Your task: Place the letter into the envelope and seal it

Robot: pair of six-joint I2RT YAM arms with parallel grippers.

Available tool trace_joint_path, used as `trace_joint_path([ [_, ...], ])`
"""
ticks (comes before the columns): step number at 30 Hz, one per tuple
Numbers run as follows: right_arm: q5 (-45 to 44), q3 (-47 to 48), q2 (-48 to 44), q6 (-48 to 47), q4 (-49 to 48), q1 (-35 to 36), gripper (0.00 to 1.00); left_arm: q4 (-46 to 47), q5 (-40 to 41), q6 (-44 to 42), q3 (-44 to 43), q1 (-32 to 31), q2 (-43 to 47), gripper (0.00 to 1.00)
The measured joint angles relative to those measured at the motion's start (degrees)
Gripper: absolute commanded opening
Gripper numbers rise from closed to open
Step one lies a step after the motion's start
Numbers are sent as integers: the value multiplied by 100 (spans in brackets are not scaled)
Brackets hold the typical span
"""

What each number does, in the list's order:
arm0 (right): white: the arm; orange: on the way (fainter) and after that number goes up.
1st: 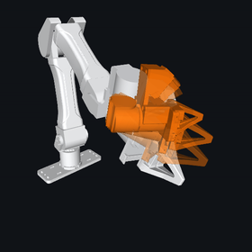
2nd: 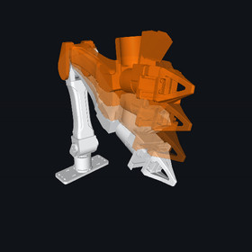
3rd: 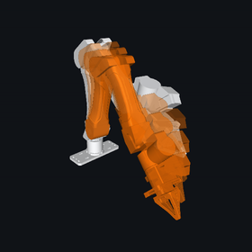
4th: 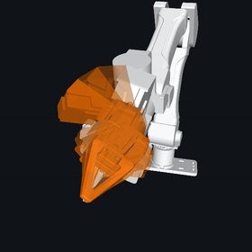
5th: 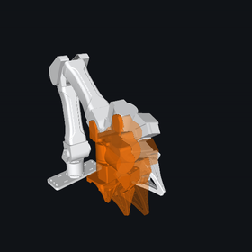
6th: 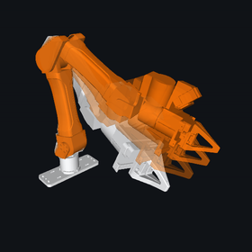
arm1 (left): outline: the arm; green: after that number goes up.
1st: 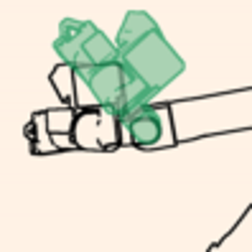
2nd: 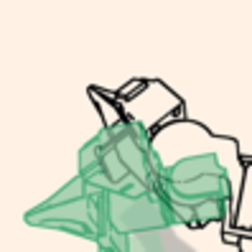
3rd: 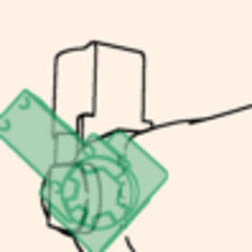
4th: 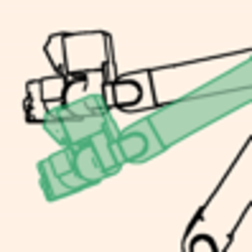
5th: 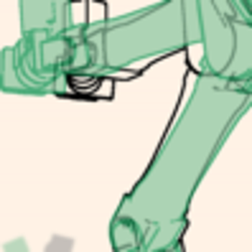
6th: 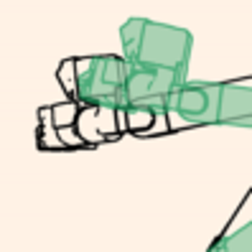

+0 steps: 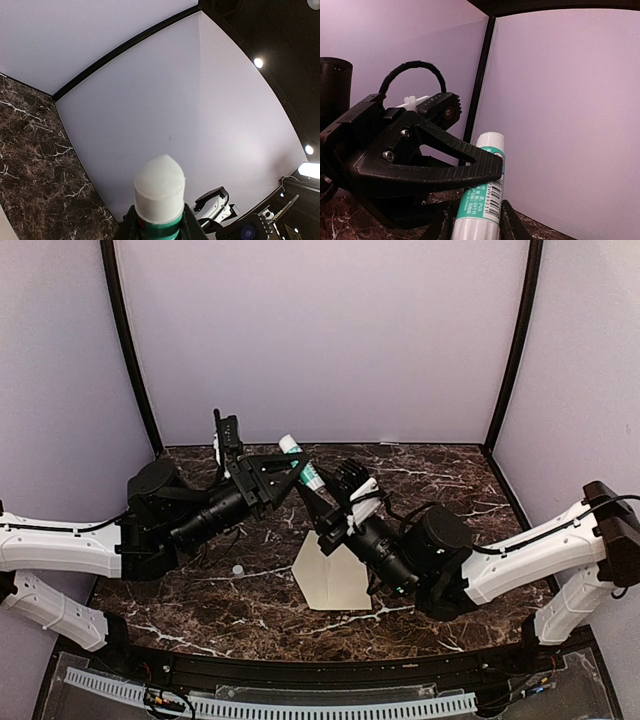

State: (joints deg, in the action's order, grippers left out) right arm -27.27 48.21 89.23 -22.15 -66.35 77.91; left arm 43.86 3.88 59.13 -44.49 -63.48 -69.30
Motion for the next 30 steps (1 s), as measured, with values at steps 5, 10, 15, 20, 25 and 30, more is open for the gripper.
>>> trace_joint_path([
  [5,-199,2,107,-179,-184,44,14,-26,20,72,37,17,7,0],
  [10,-334,2,177,-293,-267,87,0,-24,22,136,94,24,13,3],
  [15,-376,2,188,-306,-262,122,0,-4,11,127,153,22,57,34],
  [20,-372,-11,188,-293,-262,133,0,-98,-9,-46,212,-9,170,51],
  [25,-354,-79,184,-251,-256,133,0,-125,33,-153,278,-39,382,52],
  [30,-258,-179,129,-177,-256,133,0,-162,146,-262,278,-39,446,48],
])
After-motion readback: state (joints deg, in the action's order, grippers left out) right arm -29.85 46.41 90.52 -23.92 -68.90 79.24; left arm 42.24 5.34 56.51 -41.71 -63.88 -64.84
